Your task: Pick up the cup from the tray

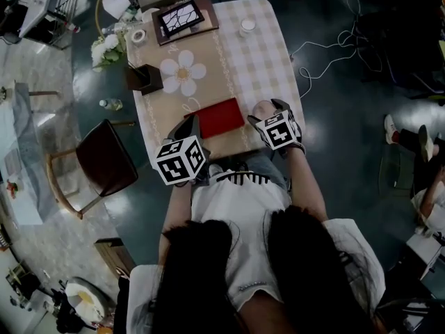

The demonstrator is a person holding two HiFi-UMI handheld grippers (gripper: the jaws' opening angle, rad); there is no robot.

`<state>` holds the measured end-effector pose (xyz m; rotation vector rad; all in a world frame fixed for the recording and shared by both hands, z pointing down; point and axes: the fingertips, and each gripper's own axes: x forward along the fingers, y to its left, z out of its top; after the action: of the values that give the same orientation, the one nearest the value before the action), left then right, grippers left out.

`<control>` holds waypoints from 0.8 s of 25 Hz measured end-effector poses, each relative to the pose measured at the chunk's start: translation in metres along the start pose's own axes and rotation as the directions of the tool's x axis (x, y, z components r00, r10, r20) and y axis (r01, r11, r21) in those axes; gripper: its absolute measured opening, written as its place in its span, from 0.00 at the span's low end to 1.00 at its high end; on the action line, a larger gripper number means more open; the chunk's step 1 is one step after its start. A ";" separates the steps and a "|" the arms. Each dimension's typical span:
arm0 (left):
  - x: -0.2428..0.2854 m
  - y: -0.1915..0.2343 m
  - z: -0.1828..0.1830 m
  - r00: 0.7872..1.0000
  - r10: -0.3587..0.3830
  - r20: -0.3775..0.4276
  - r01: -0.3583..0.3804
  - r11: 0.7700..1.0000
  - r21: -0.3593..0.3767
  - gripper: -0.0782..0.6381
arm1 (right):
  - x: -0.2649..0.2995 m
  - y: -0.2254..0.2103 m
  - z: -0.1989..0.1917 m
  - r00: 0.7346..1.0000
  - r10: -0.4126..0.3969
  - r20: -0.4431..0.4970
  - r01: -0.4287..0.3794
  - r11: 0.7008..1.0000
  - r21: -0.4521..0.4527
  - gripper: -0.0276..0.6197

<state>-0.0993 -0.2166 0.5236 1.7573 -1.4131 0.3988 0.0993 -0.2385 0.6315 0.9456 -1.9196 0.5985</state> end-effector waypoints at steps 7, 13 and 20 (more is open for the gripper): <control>-0.007 0.004 -0.005 1.000 0.004 0.014 -0.004 1.000 0.003 0.12 | -0.028 0.010 0.028 0.990 0.075 0.122 -0.081 0.996 0.043 0.66; -0.014 -0.006 -0.006 0.999 -0.023 0.038 0.022 1.000 0.017 0.12 | -0.075 0.009 0.065 0.954 0.062 0.292 -0.088 0.993 0.079 0.66; -0.026 -0.018 -0.013 0.997 -0.050 0.055 0.048 0.998 0.048 0.12 | -0.110 0.030 0.081 0.907 0.104 0.409 -0.177 0.974 0.144 0.52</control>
<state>-0.0881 -0.1893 0.5064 1.8503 -1.4068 0.3620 0.0696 -0.2370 0.4953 1.1147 -2.3459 0.7131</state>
